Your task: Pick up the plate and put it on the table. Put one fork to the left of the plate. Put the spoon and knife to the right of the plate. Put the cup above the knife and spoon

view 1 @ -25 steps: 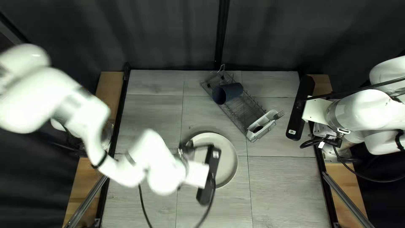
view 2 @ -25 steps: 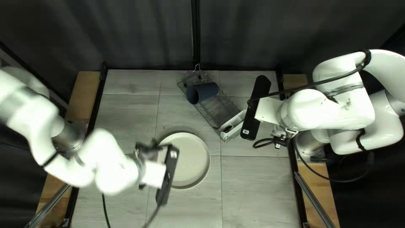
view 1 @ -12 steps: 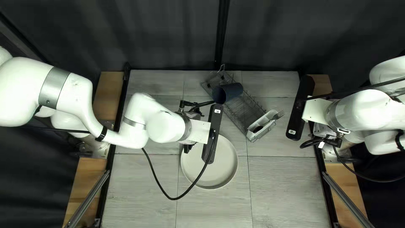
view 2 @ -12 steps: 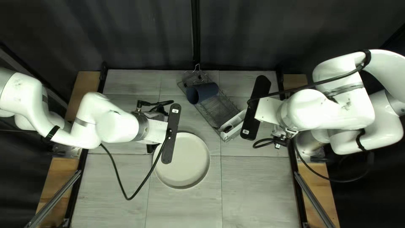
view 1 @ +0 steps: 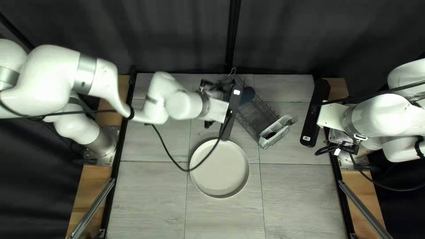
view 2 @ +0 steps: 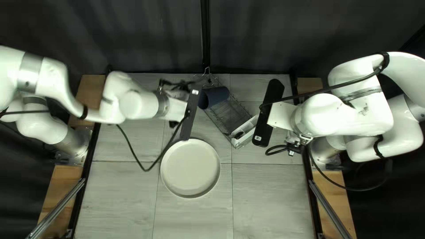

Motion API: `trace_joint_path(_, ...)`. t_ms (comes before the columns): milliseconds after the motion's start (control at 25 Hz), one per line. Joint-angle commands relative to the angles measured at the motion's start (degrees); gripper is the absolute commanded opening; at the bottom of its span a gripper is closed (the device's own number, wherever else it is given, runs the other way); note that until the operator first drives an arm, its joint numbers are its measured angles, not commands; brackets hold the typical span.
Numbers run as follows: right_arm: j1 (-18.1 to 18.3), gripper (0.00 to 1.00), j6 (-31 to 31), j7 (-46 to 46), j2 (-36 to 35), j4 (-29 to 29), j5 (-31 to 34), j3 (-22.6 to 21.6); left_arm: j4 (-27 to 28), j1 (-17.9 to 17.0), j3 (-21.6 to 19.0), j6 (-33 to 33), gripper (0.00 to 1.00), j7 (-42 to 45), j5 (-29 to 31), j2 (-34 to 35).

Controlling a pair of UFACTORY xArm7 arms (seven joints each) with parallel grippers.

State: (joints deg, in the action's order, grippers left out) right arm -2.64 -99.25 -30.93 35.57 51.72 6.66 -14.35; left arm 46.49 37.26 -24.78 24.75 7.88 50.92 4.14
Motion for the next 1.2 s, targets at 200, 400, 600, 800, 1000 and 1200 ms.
trace_joint_path(200,0.0,1.0,0.0,0.0,0.0,0.0,0.0,0.0,6.68,1.49,5.01,-5.32,1.0,10.63,19.76,-12.98)
trace_joint_path(400,0.0,1.0,0.0,0.0,0.0,0.0,0.0,0.0,10.89,1.33,6.6,-5.28,1.0,12.84,24.66,-18.59)
trace_joint_path(600,0.0,1.0,0.0,0.0,0.0,0.0,0.0,0.0,13.28,0.57,6.92,-4.64,0.46,14.0,26.26,-21.16)
trace_joint_path(800,0.0,1.0,0.0,0.0,0.0,0.0,0.0,0.0,13.09,0.51,7.11,-4.11,0.0,14.54,26.85,-20.6)
trace_joint_path(1000,0.0,1.0,0.0,0.0,0.0,0.0,0.0,0.0,12.05,0.27,6.76,-2.14,0.0,14.17,25.35,-18.23)
trace_joint_path(1200,0.0,1.0,0.0,0.0,0.0,0.0,0.0,0.0,10.24,0.36,5.5,0.17,0.0,9.77,18.68,-12.67)
